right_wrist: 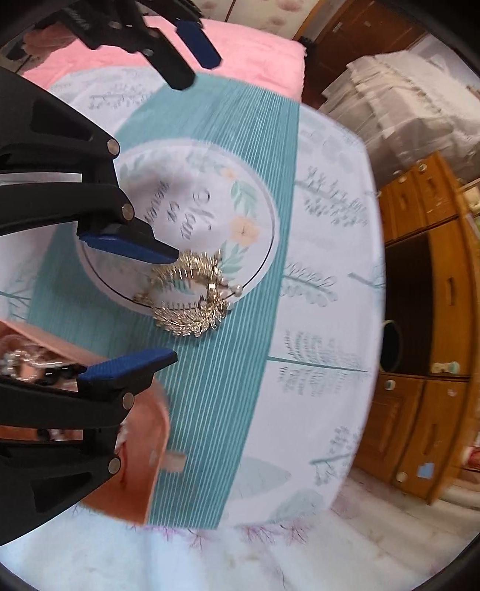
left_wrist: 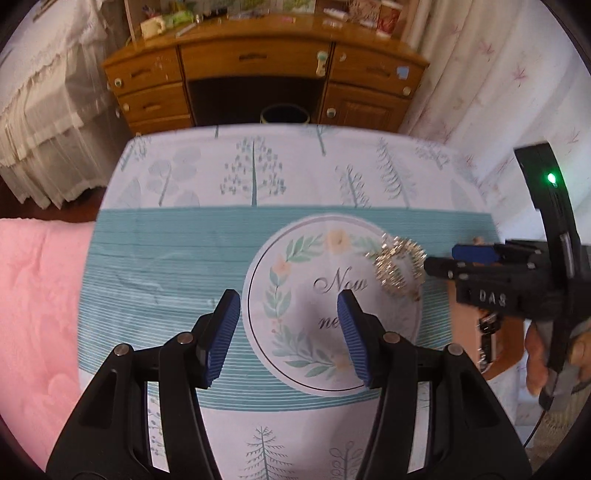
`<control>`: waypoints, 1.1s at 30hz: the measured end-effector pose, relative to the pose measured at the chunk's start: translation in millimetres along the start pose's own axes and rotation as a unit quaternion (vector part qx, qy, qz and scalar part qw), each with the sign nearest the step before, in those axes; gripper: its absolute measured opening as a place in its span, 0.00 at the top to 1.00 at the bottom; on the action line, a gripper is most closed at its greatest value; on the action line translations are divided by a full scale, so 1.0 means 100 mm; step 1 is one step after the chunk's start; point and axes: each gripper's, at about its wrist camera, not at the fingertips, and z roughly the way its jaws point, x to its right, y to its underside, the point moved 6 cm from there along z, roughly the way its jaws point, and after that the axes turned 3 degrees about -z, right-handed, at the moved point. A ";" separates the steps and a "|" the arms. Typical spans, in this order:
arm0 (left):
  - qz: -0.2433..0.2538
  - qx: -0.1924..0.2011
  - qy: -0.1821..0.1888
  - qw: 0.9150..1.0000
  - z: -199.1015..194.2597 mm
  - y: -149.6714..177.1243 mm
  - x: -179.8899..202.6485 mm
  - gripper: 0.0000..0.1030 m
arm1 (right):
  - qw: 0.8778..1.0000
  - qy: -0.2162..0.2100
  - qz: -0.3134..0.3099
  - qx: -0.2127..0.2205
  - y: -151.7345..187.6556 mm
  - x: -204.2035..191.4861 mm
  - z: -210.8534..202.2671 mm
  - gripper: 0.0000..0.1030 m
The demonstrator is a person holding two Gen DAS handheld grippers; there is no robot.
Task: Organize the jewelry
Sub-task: 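Move the right tool to the gold leaf hair comb and grasp it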
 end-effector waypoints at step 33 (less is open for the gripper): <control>0.000 -0.045 0.025 0.999 0.65 0.14 0.09 0.50 | 0.998 0.050 -0.017 -0.018 -0.18 0.06 0.72 0.69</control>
